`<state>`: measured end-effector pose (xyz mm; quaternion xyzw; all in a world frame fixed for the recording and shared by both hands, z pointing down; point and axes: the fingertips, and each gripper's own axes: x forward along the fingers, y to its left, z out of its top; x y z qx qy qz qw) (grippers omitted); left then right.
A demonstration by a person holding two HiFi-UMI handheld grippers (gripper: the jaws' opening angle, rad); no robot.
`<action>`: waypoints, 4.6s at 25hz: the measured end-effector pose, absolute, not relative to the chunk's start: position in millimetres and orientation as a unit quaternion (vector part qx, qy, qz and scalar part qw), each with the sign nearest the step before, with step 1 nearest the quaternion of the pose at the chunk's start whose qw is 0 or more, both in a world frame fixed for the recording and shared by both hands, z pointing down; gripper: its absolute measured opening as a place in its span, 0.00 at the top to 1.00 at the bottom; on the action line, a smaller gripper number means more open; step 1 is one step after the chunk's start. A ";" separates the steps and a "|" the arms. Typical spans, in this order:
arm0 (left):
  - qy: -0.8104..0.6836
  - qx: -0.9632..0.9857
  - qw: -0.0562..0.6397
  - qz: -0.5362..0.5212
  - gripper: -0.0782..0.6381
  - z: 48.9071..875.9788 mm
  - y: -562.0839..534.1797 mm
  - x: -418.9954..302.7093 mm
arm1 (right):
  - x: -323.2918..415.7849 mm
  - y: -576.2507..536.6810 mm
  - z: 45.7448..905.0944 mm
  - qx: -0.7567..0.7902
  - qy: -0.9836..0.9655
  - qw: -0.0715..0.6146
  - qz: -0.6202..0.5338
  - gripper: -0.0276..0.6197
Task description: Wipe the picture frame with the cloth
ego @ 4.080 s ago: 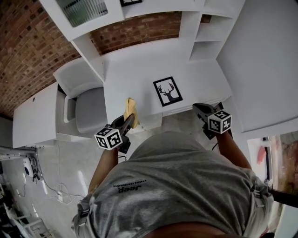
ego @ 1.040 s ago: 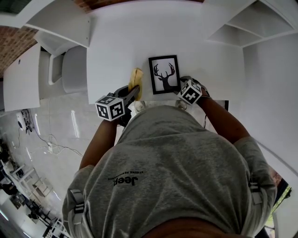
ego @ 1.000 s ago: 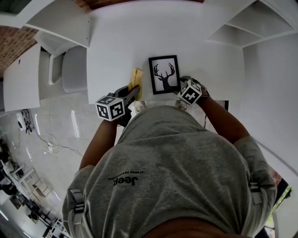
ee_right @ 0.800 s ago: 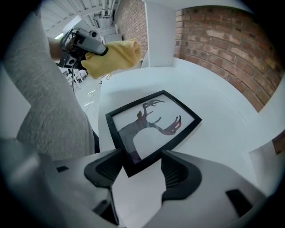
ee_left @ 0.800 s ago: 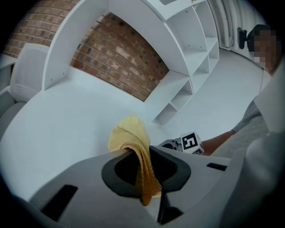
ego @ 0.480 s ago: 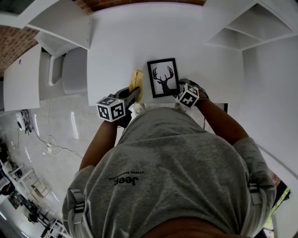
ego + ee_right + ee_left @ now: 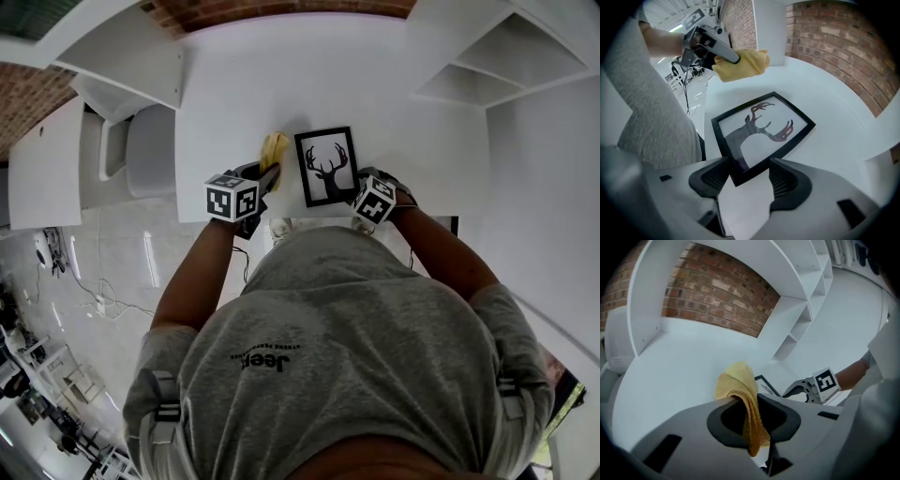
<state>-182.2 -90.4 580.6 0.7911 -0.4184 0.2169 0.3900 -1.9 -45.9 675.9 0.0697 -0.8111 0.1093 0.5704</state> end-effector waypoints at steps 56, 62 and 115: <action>-0.338 0.793 0.235 0.449 0.80 617.2 -178.8 -69.0 | -0.9 -46.8 676.1 0.071 -0.819 0.559 0.106 0.53; -0.374 0.774 0.244 0.448 0.80 608.2 -138.7 -137.8 | -1.4 -48.5 673.2 0.069 -0.818 0.562 0.103 0.53; -0.249 0.803 0.209 0.499 0.80 663.1 -146.7 9.2 | -3.1 -47.6 672.5 0.077 -0.824 0.551 0.106 0.53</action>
